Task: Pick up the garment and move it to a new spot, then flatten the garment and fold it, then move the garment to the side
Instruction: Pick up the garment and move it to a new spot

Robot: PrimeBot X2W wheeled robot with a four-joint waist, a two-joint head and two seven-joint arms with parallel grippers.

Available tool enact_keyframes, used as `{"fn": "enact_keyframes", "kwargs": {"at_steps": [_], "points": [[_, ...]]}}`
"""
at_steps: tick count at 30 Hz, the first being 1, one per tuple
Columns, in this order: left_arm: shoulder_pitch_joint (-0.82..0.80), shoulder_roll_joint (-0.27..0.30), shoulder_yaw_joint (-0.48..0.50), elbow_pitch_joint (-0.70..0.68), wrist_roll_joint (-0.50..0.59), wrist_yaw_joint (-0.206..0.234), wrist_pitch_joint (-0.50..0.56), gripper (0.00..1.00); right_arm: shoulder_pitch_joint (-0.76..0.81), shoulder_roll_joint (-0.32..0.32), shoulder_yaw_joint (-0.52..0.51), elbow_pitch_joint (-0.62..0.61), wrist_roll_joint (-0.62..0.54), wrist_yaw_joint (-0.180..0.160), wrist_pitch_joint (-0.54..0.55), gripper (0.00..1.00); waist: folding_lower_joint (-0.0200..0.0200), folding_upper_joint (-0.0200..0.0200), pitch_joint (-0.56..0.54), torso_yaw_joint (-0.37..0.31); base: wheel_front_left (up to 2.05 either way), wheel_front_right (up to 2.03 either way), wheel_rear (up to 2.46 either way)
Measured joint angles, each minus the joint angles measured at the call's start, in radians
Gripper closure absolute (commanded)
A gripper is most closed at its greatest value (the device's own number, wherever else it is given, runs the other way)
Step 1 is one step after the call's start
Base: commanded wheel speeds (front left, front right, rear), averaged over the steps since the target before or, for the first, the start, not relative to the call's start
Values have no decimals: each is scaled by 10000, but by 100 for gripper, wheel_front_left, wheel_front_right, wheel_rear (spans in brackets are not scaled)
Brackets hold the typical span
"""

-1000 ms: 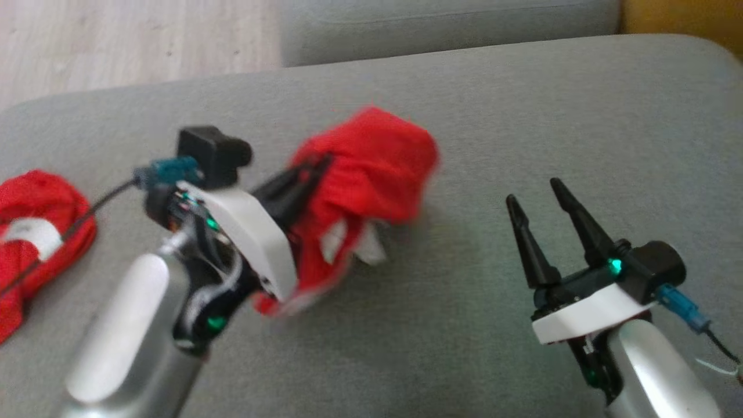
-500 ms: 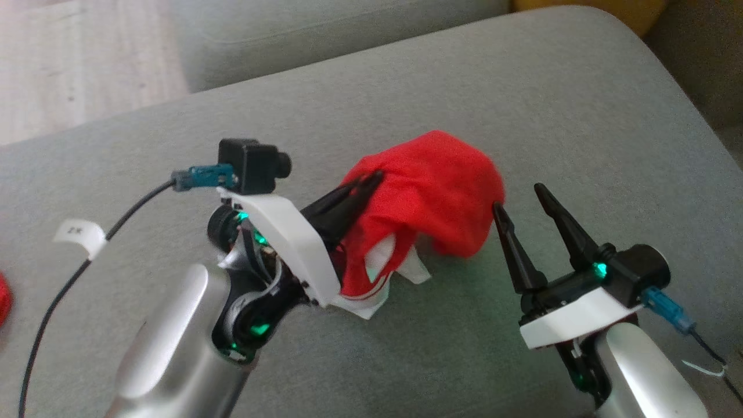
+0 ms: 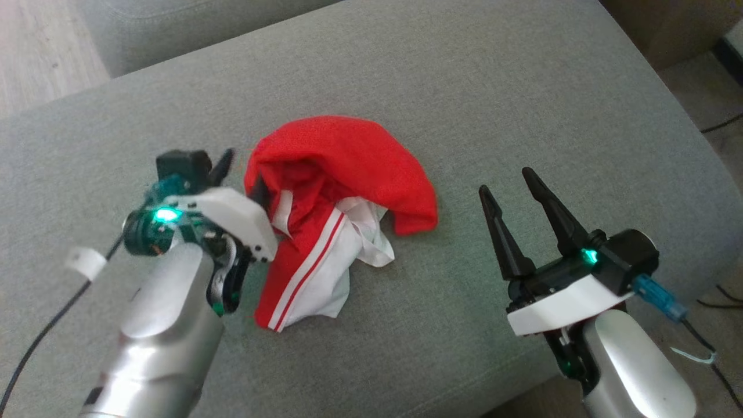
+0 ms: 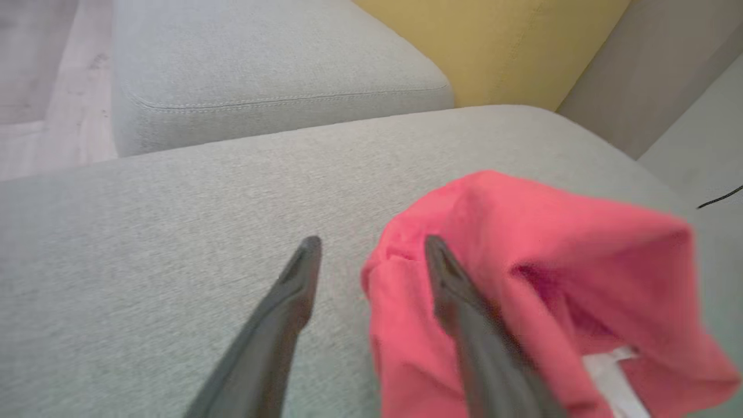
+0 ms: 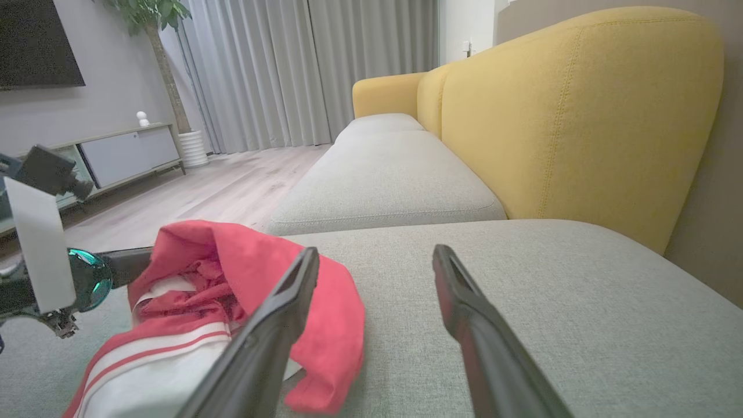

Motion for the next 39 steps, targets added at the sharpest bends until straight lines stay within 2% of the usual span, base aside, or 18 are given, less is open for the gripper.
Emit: {"fn": "enact_keyframes", "kwargs": {"at_steps": [4, 8, 12, 16, 23, 27, 33, 39], "points": [[-43, -86, -153, 1122, 525, 73, -1511, 0, 15, 35, -138, 4, -15, 0, 0, 0, -1, 0, -3, 67, 0, 0, 0], [-25, -313, -150, 1532, 606, 79, -2917, 0, 31, 27, -520, -17, -343, 0, 0, 0, -1, 0, -115, 331, 0, 0, 0], [168, -514, -186, 1498, 717, 155, -3557, 0, 117, -25, -1026, -56, -594, 0, 0, 0, -1, 0, -306, 713, 0, 0, 0], [1077, -560, -40, 761, 890, 385, -3699, 0, 497, -96, -1398, -61, -876, 0, 0, 0, -2, 0, -541, 1162, 0, 0, 0], [3451, -516, 711, -2117, 1827, 587, -3718, 0, 973, -146, -1958, -59, -1317, 0, 0, 0, -3, 0, -921, 2013, 0, 0, 0], [4500, -487, 1060, -3003, 2299, 616, -3728, 0, 1169, -142, -2163, -42, -1471, 0, 0, 0, -3, 0, -1051, 2354, 0, 0, 0], [5779, -479, 1847, -3783, 3087, 525, -3728, 0, 1383, -79, -2272, 86, -1825, 0, 0, 0, -2, 0, -1182, 2942, 0, 0, 0], [6492, -623, 2510, -4201, 3588, 104, -3728, 0, 1580, 35, -2462, 280, -2004, 0, 0, 0, -2, 0, -1236, 3286, 0, 0, 0]]}}
